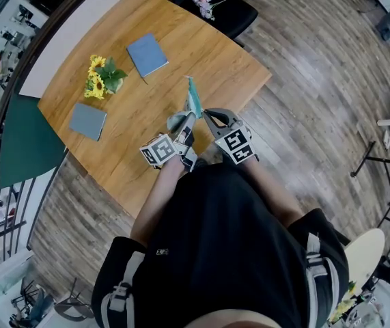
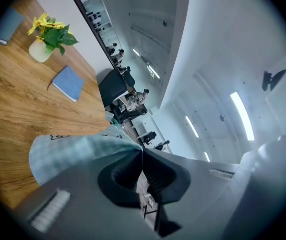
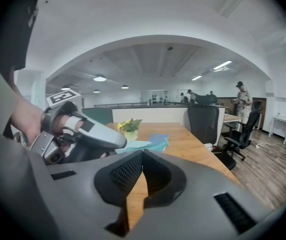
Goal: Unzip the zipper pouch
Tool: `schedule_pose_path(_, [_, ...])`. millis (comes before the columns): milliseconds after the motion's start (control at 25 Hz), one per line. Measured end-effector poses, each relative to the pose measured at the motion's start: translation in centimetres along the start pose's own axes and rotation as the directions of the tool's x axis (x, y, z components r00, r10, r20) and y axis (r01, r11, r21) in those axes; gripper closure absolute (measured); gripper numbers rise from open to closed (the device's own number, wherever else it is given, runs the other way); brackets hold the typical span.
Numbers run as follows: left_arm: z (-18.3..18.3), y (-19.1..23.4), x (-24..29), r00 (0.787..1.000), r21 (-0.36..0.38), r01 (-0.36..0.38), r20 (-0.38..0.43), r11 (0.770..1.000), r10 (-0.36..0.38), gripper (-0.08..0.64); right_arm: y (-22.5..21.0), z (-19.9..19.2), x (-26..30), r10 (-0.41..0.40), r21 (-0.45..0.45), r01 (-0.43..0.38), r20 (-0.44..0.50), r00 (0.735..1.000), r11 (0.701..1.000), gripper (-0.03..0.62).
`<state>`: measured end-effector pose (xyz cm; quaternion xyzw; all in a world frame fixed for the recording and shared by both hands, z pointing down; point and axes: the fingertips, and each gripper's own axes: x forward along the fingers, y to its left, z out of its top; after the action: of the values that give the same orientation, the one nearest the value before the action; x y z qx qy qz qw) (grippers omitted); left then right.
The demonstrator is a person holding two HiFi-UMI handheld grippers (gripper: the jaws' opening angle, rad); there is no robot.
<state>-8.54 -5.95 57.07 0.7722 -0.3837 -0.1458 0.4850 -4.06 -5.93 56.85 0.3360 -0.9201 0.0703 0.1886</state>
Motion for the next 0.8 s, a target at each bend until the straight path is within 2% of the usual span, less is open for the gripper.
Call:
schedule_pose_path(80, [-0.3, -0.3, 0.0, 1.000, 0.018, 0.009, -0.018, 1.000, -0.009, 0.558, -0.6, 0.0, -0.1, -0.026, -0.002, 0.026, -0.004, 1.000, 1.000, 0.589])
schedule_pose_path(240, [-0.2, -0.5, -0.1, 1.000, 0.002, 0.019, -0.019, 1.000, -0.019, 0.558, -0.7, 0.0, -0.1, -0.010, -0.050, 0.009, -0.015, 1.000, 0.999, 0.588])
schedule_pose_path(800, [-0.8, -1.1, -0.3, 0.997, 0.013, 0.052, -0.051, 0.999, -0.052, 0.558, -1.9, -0.5, 0.3, -0.041, -0.035, 0.040, -0.026, 0.999, 0.999, 0.588])
